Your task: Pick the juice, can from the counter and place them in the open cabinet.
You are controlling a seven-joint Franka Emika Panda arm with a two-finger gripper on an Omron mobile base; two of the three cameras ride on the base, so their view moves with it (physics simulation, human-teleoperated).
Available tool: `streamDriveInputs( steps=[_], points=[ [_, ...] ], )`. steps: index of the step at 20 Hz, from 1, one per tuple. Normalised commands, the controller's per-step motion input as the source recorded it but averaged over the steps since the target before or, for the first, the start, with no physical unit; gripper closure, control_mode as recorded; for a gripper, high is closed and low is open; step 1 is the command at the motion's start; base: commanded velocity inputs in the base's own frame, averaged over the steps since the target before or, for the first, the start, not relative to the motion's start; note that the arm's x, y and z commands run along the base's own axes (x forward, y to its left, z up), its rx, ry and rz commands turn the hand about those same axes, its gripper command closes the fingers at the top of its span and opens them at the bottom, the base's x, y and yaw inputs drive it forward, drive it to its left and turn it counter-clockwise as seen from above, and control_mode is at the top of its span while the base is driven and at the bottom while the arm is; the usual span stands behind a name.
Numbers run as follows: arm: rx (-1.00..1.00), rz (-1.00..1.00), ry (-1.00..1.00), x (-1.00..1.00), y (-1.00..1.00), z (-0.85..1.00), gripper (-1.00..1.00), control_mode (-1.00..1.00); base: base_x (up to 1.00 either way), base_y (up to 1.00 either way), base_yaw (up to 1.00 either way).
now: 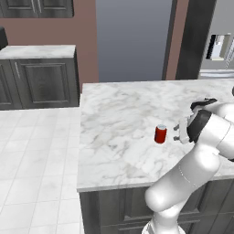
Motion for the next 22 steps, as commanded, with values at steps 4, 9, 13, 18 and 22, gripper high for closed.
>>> streamDriveInputs(
  steps=[4,9,13,18,22],
  points=[
    [0.12,0.0,0.0,0.01,0.0,0.0,-1.0,-1.0,0.0,0.0,0.0],
    [0.09,0.02,0.0,0.0,0.0,0.0,-1.0,-1.0,0.0,0.0,0.0],
    [0.05,0.01,0.0,0.02,0.01,-0.07,-1.0,-1.0,0.0,0.0,0.0],
    [0.01,0.0,0.0,0.18,0.0,-0.17,-1.0,-1.0,0.0,0.0,0.0],
    [0.0,0.0,0.01,0.09,0.03,-0.1,-1.0,-1.0,0.0,0.0,0.0]
  ],
)
